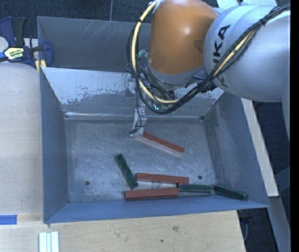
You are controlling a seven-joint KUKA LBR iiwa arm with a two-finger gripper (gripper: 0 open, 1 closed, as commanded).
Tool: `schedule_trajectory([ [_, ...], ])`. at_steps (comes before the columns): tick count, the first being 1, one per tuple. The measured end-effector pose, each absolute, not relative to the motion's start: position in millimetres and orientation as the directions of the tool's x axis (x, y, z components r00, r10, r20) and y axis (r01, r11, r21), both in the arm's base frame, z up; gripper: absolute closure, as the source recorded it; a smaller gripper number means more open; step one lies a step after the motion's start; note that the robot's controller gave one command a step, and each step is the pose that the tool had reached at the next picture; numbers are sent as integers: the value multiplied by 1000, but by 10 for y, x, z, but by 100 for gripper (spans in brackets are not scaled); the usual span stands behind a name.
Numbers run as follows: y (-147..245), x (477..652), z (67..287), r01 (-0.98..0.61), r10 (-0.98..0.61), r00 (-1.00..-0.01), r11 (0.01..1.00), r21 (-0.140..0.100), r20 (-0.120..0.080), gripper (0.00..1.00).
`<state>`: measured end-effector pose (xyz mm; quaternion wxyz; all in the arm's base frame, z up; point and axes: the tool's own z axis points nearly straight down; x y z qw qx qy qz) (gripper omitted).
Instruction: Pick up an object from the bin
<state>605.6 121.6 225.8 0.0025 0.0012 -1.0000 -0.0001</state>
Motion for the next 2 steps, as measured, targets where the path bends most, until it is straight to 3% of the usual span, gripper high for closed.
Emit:
schedule_trajectory([
  [1, 640, 5773, 1158, -84, -84, -996, 996, -2, 6, 0],
  [2, 96, 5961, 825, 5, 5, -1000, 1000, -2, 1, 0],
])
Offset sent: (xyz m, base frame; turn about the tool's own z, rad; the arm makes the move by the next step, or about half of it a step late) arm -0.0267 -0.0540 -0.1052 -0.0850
